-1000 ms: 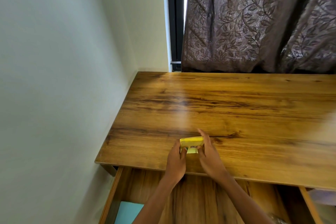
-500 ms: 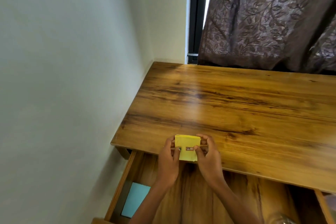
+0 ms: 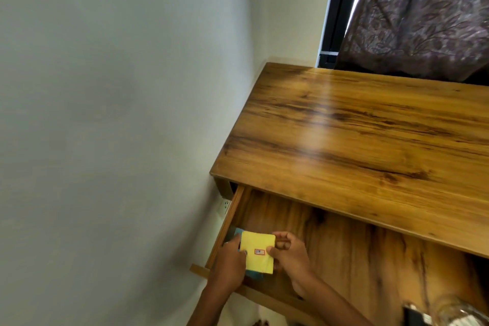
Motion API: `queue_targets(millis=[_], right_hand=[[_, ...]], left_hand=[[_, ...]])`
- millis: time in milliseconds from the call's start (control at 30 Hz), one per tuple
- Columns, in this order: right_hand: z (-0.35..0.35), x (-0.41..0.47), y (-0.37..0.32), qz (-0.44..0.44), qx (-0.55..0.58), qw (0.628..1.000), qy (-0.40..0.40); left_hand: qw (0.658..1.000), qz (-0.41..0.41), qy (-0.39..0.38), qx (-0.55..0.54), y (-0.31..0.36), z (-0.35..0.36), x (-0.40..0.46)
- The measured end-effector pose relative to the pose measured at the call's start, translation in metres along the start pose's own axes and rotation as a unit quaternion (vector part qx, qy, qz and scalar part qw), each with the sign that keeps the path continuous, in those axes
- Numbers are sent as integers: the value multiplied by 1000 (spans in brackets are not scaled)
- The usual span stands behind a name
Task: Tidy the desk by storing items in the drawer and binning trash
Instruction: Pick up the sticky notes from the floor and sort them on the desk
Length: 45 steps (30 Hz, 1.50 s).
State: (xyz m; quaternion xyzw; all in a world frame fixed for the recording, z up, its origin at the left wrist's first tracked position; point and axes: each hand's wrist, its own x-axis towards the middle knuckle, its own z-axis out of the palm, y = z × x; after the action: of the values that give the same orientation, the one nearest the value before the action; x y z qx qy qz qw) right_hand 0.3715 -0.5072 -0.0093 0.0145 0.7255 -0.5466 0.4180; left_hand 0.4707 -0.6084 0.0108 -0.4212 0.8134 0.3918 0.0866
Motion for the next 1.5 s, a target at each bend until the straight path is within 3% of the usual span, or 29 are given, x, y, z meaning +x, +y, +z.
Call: queue_targets(millis=[167, 400, 767, 1100, 1233, 1333, 1500], right_hand=[[17, 5, 15, 69, 13, 997, 17], [35, 13, 25, 48, -18, 998, 39], [33, 17, 33, 80, -43, 996, -5], [25, 7, 24, 55, -91, 986, -126], [21, -1, 28, 26, -118, 981, -151], [19, -6, 32, -48, -200, 972, -118], [-10, -29, 38, -246, -351, 902, -52]], left_hand=[[994, -10, -20, 112, -4, 6, -7], [955, 49, -53, 286, 0, 16, -21], [940, 44, -82, 327, 0, 18, -17], [928, 54, -64, 364, 2, 19, -21], [913, 68, -78, 395, 6, 17, -24], [904, 79, -86, 410, 4, 17, -25], [926, 110, -52, 357, 1, 20, -31]])
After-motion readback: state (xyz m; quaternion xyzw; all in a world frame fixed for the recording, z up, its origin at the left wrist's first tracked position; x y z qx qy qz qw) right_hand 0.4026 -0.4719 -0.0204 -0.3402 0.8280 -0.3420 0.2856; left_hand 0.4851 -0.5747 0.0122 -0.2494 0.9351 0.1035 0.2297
